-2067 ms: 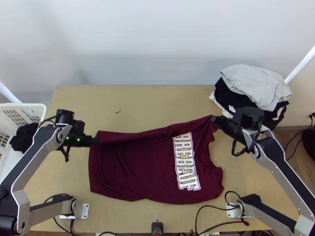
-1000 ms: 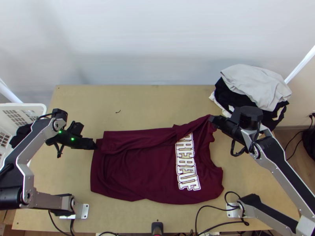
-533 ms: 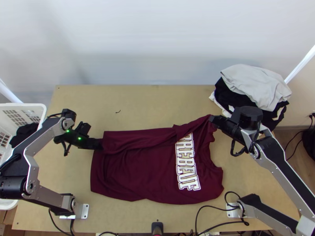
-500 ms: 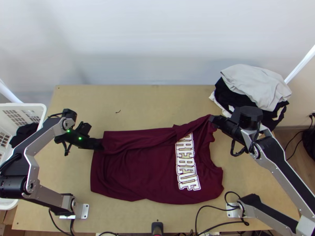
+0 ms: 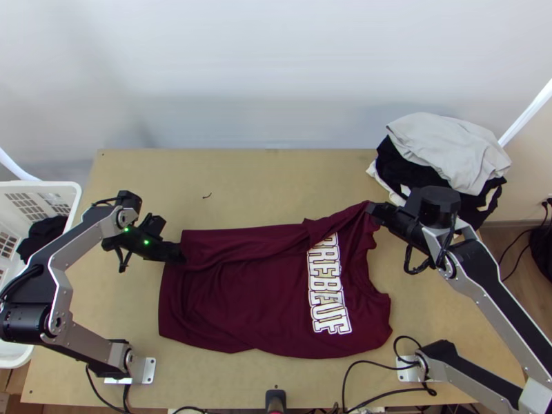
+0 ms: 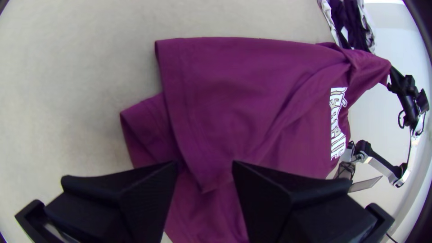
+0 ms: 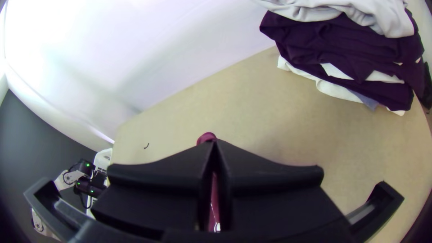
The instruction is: Fold the t-shirt
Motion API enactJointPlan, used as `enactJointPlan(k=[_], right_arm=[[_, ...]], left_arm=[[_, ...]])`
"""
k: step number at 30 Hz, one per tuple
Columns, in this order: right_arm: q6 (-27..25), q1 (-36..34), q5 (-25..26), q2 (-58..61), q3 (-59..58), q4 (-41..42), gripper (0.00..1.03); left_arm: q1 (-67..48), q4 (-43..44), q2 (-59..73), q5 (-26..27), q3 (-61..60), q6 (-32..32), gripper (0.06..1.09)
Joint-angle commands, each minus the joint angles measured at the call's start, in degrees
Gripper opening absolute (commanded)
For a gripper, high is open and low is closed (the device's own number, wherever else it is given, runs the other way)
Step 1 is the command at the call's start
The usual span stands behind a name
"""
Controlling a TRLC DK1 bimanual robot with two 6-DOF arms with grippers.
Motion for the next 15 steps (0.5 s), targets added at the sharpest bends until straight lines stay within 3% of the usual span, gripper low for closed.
enactJointPlan(k=[1, 3, 6, 8, 11, 15], right_arm=[[0.15, -0.11, 0.64, -0.95, 0.30, 0.07, 0.03], [0.15, -0.29, 0.64, -1.04, 0.38, -0.02, 0.03], [0.06, -0.46, 0.64, -1.31, 0.47, -0.11, 0.03], [0.06, -0.72, 0.64, -1.39, 0.65, -0.19, 0.03], [0.06, -1.34, 0.64, -1.57, 1.35, -0.28, 0.03], [-0.12, -2.39, 0.64, -1.57, 3.46, -1.07, 0.03]], left_arm=[[-0.75, 0.95, 0.36, 0.86, -1.19, -1.16, 0.43], [-1.01, 1.65, -0.26, 0.95, -1.90, -1.42, 0.26], [-1.10, 2.00, -0.61, 1.13, -2.51, -1.42, 0.24], [-1.01, 2.62, -1.23, 1.13, -2.95, -1.34, 0.09], [-0.22, 2.97, -3.51, 1.13, -1.98, -2.13, 0.10], [1.10, 2.88, -7.82, 1.04, 6.19, -10.83, 0.10]])
